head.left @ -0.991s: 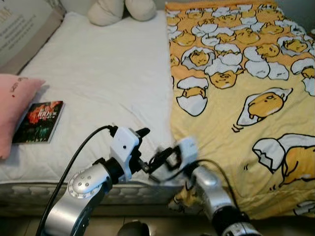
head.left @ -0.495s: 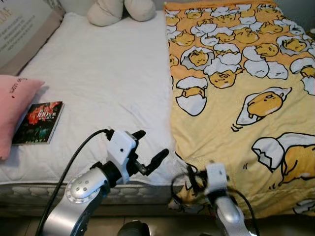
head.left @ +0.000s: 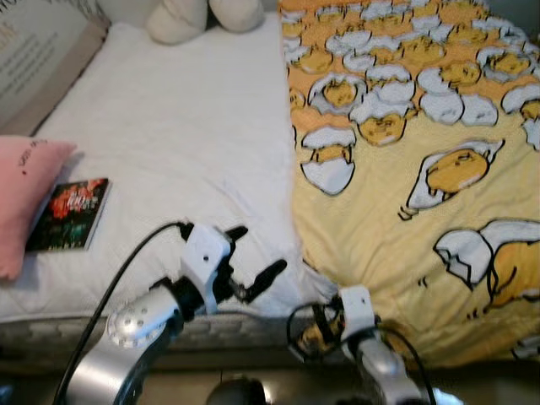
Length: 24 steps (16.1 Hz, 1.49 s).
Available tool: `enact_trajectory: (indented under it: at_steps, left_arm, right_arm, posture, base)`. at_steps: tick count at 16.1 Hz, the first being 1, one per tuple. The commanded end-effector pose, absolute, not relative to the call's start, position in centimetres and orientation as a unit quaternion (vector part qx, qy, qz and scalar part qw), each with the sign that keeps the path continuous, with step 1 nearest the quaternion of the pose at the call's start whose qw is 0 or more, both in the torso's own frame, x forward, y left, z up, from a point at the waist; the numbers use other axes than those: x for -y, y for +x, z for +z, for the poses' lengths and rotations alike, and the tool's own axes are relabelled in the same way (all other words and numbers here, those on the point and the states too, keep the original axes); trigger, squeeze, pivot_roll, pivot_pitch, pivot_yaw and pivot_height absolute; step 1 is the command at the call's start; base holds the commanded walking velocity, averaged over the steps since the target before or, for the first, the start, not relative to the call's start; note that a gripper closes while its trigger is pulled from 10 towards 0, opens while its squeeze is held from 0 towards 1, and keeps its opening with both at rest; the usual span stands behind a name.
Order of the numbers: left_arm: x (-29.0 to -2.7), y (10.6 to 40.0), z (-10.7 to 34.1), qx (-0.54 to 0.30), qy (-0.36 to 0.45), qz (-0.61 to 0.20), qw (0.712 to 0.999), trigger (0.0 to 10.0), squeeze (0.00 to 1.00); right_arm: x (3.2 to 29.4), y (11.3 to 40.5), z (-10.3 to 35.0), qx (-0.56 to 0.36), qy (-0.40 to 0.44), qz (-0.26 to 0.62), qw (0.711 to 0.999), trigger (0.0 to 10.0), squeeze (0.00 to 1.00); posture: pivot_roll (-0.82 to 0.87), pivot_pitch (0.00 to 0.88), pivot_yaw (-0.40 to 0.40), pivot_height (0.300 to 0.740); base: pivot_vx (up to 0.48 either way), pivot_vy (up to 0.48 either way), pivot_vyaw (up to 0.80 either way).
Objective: Clean up the room
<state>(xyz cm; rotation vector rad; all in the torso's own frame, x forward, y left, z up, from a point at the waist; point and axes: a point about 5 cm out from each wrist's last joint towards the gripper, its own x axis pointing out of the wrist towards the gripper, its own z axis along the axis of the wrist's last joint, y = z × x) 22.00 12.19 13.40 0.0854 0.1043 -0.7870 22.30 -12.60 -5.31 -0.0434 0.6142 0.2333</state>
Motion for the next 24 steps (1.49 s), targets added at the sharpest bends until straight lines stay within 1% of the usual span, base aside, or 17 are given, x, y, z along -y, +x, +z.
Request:
enact_trajectory:
  at_steps: [1, 2, 3, 4, 6, 9, 10, 24]
  left_arm:
    - [-12.6, 22.1, 13.6, -0.052, 0.051, -0.380, 0.922, 10.0, 0.00]
    - [-12.6, 22.0, 13.6, -0.052, 0.051, -0.379, 0.923, 10.0, 0.00]
    - [-12.6, 22.0, 13.6, -0.052, 0.051, -0.379, 0.923, 10.0, 0.00]
    - [-12.6, 21.9, 13.6, -0.053, 0.051, -0.378, 0.923, 10.0, 0.00]
    - [-12.5, 21.8, 13.5, -0.054, 0.050, -0.378, 0.923, 10.0, 0.00]
    - [-12.4, 21.8, 13.5, -0.055, 0.047, -0.378, 0.923, 10.0, 0.00]
    - [-12.3, 21.9, 13.4, -0.055, 0.046, -0.378, 0.923, 10.0, 0.00]
    - [-12.3, 21.9, 13.4, -0.055, 0.046, -0.378, 0.923, 10.0, 0.00]
  right_arm:
    - [12.0, 21.1, -6.3, -0.339, -0.002, 0.123, 0.933, 10.0, 0.00]
    - [10.9, 20.5, -6.7, -0.361, 0.003, 0.167, 0.917, 10.0, 0.00]
    - [10.5, 20.3, -6.8, -0.367, 0.004, 0.182, 0.912, 10.0, 0.00]
    - [9.2, 19.3, -7.1, -0.377, 0.013, 0.247, 0.892, 10.0, 0.00]
    - [8.5, 18.4, -7.3, -0.385, 0.022, 0.298, 0.873, 10.0, 0.00]
    - [8.5, 18.4, -6.9, -0.372, 0.037, 0.341, 0.863, 10.0, 0.00]
    - [8.5, 18.7, -6.4, -0.354, 0.035, 0.361, 0.862, 10.0, 0.00]
    - [8.5, 18.7, -6.4, -0.354, 0.035, 0.361, 0.862, 10.0, 0.00]
  posture:
    - [0.16, 0.087, 0.139, 0.740]
    - [0.17, 0.086, 0.134, 0.740]
    - [0.17, 0.085, 0.132, 0.740]
    - [0.17, 0.085, 0.125, 0.740]
    - [0.16, 0.087, 0.122, 0.740]
    - [0.15, 0.090, 0.115, 0.740]
    - [0.14, 0.088, 0.110, 0.740]
    - [0.14, 0.088, 0.110, 0.740]
  base:
    - [0.000, 0.000, 0.00]
    - [0.000, 0.000, 0.00]
    - [0.000, 0.000, 0.00]
    - [0.000, 0.000, 0.00]
    - [0.000, 0.000, 0.00]
    - [0.000, 0.000, 0.00]
    - [0.000, 0.000, 0.00]
    - [0.000, 0.000, 0.00]
